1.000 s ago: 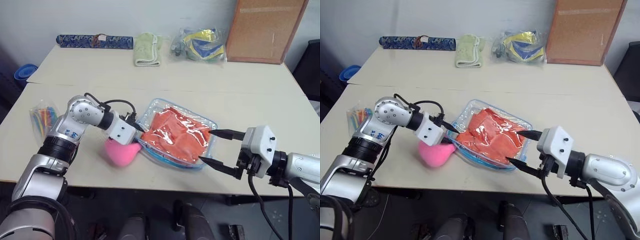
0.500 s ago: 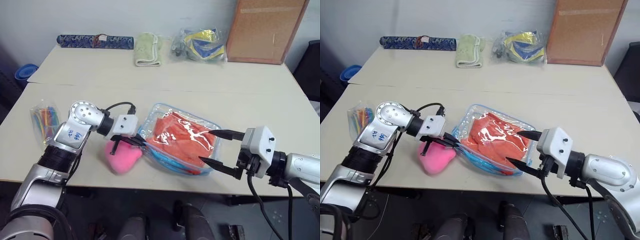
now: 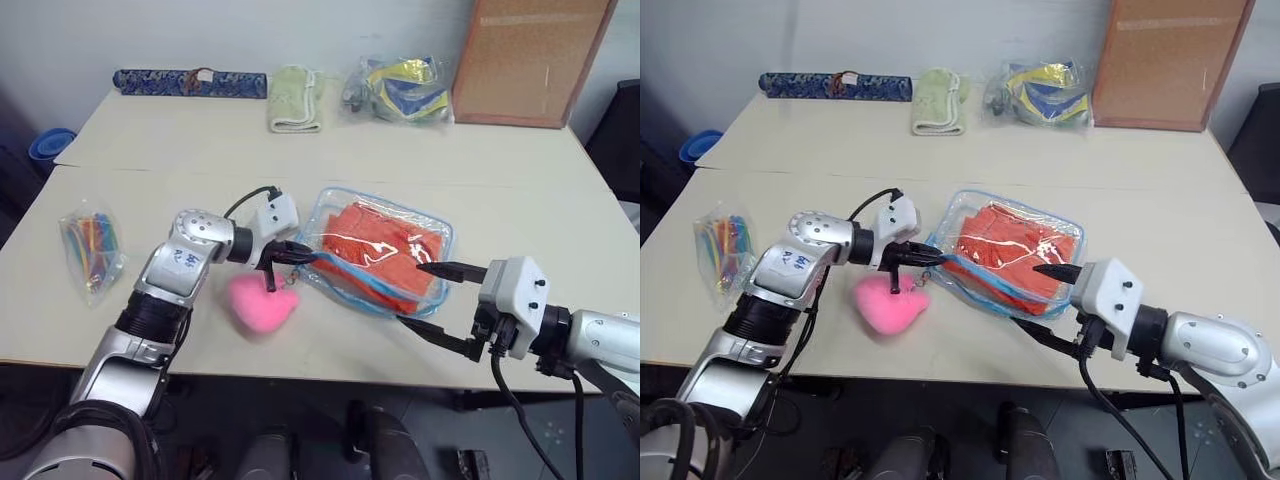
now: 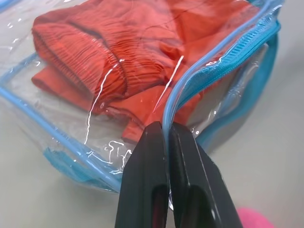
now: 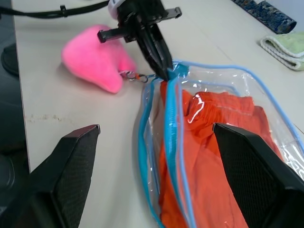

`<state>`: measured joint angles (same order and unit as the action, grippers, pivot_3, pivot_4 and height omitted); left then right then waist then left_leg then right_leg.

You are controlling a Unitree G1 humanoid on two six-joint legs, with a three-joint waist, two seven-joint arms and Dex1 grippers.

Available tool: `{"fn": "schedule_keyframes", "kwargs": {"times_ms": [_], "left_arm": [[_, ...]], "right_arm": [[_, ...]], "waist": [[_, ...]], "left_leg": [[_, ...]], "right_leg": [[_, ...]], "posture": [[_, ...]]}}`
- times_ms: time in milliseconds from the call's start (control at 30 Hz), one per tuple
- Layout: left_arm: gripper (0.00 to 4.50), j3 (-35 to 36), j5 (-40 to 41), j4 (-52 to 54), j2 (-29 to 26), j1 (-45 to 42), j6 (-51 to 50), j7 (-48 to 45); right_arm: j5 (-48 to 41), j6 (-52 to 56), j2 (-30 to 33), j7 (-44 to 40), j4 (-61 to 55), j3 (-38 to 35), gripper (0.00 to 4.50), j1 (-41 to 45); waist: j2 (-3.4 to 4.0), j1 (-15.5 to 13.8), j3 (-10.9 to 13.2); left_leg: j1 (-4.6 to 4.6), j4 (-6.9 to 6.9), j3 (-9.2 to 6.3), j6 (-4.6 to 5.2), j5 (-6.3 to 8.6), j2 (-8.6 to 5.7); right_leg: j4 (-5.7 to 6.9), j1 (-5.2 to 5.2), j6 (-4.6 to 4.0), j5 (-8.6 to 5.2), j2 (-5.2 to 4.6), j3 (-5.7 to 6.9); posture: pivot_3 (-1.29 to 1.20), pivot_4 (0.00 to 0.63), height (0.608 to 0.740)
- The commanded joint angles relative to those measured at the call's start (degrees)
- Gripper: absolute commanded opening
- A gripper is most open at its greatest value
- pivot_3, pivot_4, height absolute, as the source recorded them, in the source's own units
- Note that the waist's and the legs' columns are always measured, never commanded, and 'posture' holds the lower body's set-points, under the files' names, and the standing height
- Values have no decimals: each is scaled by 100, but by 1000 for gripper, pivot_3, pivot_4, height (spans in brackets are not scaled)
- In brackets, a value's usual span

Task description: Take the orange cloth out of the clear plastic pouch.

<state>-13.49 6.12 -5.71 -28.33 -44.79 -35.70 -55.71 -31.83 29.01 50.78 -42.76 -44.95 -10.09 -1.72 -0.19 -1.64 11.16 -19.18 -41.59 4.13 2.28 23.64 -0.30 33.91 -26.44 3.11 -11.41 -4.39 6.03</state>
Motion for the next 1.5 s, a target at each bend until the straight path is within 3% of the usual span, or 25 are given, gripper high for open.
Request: {"fn": "schedule_keyframes", "kwargs": {"times_ms": [33,167,533,800,1367,1500], "left_arm": [[37,95,-52,545,235,-80,-522,613],[37,-316,-351,712,191,60,-209,714],[37,-543,-306,900,44,-61,-285,447],[2282,-822,-682,705,-250,-99,638,267],[2282,-757,-1077,72,-282,-184,1874,110],[1373,-688,-1032,198,-289,-141,1811,27]], "right_arm": [[388,-91,-139,218,-175,392,3958,15],[563,-67,-304,365,-168,612,3958,100],[986,39,-490,569,-50,790,3958,122],[1162,78,-680,703,-77,936,3958,119],[1307,57,-630,508,1,905,3958,134],[1312,51,-618,479,20,890,3958,144]], "waist": [[-1,-2,0],[0,11,0],[0,13,0],[0,10,0],[0,10,0],[0,9,0]], "left_leg": [[0,0,-1,0,0,0],[1,0,-1,-5,-3,0],[2,0,-1,-10,-6,1],[1,0,0,-11,-6,0],[1,0,-1,-8,-6,-1],[0,0,-1,-8,-5,-1]], "right_leg": [[0,0,0,0,-1,0],[1,-1,0,0,-2,0],[2,-1,0,0,-3,0],[1,-1,-1,0,-2,1],[1,-1,-1,0,3,2],[1,-1,0,0,2,3]], "posture": [[0,150,740],[0,150,740],[0,150,740],[0,150,740],[0,150,740],[0,150,740]]}}
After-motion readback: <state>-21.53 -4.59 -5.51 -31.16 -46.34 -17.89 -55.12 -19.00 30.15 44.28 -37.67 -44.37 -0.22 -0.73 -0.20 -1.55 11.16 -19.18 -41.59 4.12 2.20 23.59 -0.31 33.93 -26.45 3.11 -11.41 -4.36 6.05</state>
